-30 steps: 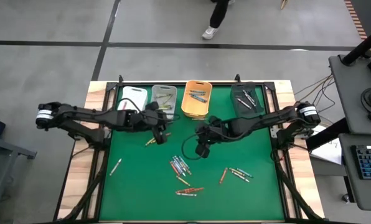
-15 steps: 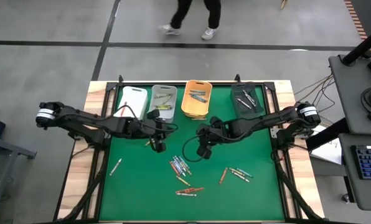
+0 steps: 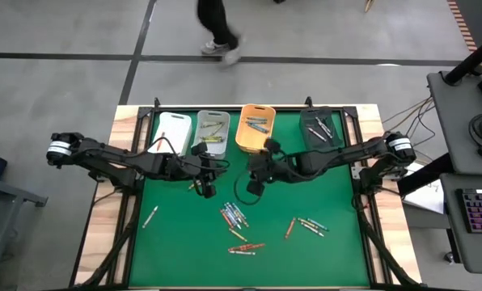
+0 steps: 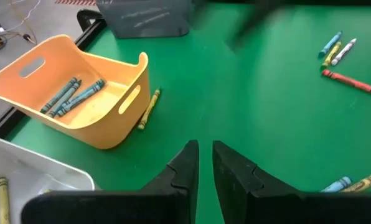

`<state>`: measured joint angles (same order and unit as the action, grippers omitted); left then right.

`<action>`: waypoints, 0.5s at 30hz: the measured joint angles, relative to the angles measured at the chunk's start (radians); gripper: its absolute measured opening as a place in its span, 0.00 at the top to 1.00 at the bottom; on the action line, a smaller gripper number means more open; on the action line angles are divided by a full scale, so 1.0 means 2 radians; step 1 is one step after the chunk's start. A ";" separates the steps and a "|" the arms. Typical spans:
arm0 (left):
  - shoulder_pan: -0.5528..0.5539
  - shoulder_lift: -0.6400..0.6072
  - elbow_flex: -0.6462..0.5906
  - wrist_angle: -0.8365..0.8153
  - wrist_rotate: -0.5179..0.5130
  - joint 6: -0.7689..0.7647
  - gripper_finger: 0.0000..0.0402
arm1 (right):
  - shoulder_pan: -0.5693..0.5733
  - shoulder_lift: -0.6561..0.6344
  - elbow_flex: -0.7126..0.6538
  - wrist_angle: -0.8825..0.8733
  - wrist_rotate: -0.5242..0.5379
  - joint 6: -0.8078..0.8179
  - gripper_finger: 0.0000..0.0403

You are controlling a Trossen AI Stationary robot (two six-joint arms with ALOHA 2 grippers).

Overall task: Sort crayons
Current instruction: Put the orange crayon into the white bin

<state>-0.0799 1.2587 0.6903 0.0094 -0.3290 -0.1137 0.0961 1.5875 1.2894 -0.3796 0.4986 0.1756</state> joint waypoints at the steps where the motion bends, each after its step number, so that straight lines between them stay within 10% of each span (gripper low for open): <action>1: 0.000 0.000 0.000 -0.004 0.000 -0.001 0.93 | -0.005 0.000 0.009 0.014 0.015 -0.027 0.63; 9: -0.010 -0.005 0.000 -0.058 0.000 -0.036 0.93 | -0.068 0.000 0.057 0.146 0.005 -0.202 0.63; 15: -0.014 -0.010 0.000 -0.137 0.000 -0.095 0.93 | -0.102 0.000 0.117 -0.054 -0.175 -0.081 0.63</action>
<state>-0.1085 1.2381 0.6910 -0.2647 -0.3290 -0.3037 -0.1081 1.5866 1.5233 -0.4884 0.1486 0.0143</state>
